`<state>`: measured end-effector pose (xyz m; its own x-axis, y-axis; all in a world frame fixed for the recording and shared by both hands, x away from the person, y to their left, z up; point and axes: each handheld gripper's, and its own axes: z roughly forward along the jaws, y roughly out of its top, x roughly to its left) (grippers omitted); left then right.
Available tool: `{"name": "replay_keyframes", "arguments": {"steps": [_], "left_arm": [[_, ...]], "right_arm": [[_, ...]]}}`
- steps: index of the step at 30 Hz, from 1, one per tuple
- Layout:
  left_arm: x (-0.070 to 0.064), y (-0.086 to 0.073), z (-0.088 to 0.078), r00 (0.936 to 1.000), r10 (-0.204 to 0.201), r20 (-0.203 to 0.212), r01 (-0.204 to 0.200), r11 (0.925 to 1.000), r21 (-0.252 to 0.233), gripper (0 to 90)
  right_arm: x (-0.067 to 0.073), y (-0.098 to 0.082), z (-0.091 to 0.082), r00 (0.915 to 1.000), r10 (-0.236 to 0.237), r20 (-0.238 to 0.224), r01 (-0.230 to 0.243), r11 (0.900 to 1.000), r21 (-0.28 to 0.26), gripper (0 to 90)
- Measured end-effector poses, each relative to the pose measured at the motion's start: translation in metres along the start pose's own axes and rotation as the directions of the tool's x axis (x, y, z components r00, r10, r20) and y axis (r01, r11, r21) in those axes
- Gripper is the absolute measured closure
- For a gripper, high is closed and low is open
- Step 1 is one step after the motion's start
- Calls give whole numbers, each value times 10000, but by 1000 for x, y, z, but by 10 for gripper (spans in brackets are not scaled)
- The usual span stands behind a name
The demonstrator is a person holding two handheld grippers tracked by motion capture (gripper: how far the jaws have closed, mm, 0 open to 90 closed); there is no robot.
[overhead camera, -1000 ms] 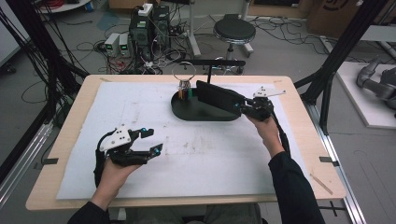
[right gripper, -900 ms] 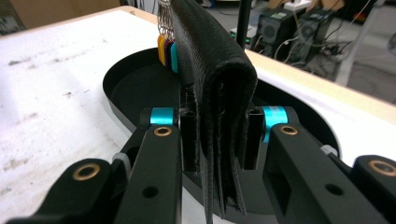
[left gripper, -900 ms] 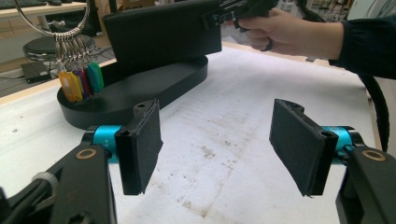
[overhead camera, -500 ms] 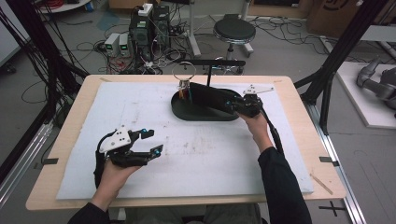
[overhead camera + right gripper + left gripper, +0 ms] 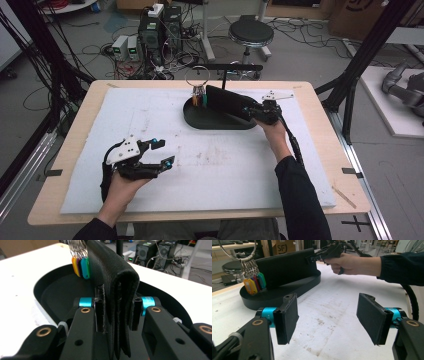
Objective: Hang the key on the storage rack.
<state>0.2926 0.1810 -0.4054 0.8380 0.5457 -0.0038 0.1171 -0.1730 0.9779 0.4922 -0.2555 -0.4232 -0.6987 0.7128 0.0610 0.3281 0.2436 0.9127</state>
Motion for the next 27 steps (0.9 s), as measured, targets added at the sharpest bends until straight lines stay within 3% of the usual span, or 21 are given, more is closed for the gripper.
{"name": "replay_keyframes", "arguments": {"steps": [12, 14, 20, 23, 27], "left_arm": [[2, -1, 2, 10000, -35, -19, 35, 10000, 41, 336], [3, -1, 2, 10000, -37, -65, 37, 10000, 43, 336], [6, 0, 3, 9998, -79, -160, 79, 10000, 40, 336], [8, 0, 4, 9996, -145, -257, 146, 9999, 45, 335], [12, 1, 5, 9992, -178, -357, 180, 9998, 69, 335]], "right_arm": [[-5, -6, 1, 9986, -76, 531, 6, 9914, 1310, 644], [-4, -5, 0, 9985, -94, 534, 22, 9910, 1341, 610], [1, 3, -9, 9935, -241, 1111, 101, 9921, 1254, 448], [1, 6, -18, 9945, -236, 1022, 98, 9910, 1336, 404], [1, 11, -36, 9975, 286, 652, -347, 9950, 941, 368]]}}
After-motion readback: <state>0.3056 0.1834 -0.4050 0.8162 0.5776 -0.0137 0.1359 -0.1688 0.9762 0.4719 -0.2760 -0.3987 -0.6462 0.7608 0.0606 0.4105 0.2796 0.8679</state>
